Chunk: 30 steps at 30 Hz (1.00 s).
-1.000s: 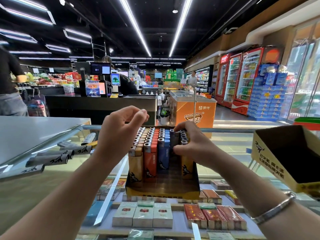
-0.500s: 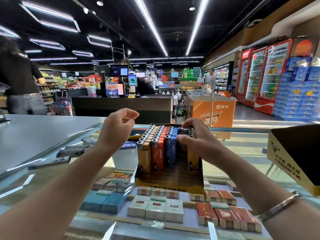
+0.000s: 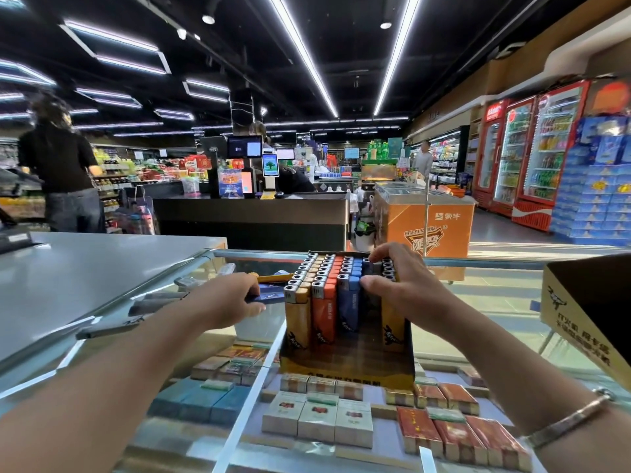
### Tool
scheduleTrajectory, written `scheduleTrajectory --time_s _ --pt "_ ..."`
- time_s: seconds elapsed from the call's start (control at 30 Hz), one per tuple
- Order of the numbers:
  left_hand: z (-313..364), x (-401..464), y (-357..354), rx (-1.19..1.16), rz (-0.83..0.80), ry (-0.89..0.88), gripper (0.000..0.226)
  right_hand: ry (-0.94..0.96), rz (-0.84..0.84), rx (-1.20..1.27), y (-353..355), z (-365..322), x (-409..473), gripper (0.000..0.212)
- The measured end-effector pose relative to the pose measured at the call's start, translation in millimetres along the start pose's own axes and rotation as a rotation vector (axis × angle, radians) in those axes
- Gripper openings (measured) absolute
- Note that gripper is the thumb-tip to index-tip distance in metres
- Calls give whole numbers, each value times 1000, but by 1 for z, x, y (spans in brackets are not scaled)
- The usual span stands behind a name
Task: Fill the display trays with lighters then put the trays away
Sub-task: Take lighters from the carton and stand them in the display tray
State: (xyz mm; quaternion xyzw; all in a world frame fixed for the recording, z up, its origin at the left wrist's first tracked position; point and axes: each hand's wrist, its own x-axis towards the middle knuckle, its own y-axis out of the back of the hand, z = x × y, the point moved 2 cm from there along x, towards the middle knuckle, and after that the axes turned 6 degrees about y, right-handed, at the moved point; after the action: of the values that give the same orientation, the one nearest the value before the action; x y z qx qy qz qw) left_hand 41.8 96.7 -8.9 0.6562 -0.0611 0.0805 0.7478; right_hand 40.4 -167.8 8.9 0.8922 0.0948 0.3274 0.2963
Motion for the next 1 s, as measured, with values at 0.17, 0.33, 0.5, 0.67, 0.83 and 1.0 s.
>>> scheduleTrajectory --time_s 0.17,0.33,0.5,0.67,0.83,1.0 --pt "14 3 4 71 -124 -10 14 2 -5 -41 0 -1 0 22" --pt "18 7 0 238 140 10 16 -3 -16 -42 0 -2 0 22" --pt "9 18 -8 154 307 43 9 -20 -27 -48 0 -2 0 22" --pt "3 23 -20 63 250 125 6 -5 -20 -48 0 -2 -1 22" --pt "1 20 -15 51 221 126 19 -12 -11 -31 1 -1 0 24" --pt "2 21 -10 26 124 113 19 -18 -13 -32 0 -2 0 23"
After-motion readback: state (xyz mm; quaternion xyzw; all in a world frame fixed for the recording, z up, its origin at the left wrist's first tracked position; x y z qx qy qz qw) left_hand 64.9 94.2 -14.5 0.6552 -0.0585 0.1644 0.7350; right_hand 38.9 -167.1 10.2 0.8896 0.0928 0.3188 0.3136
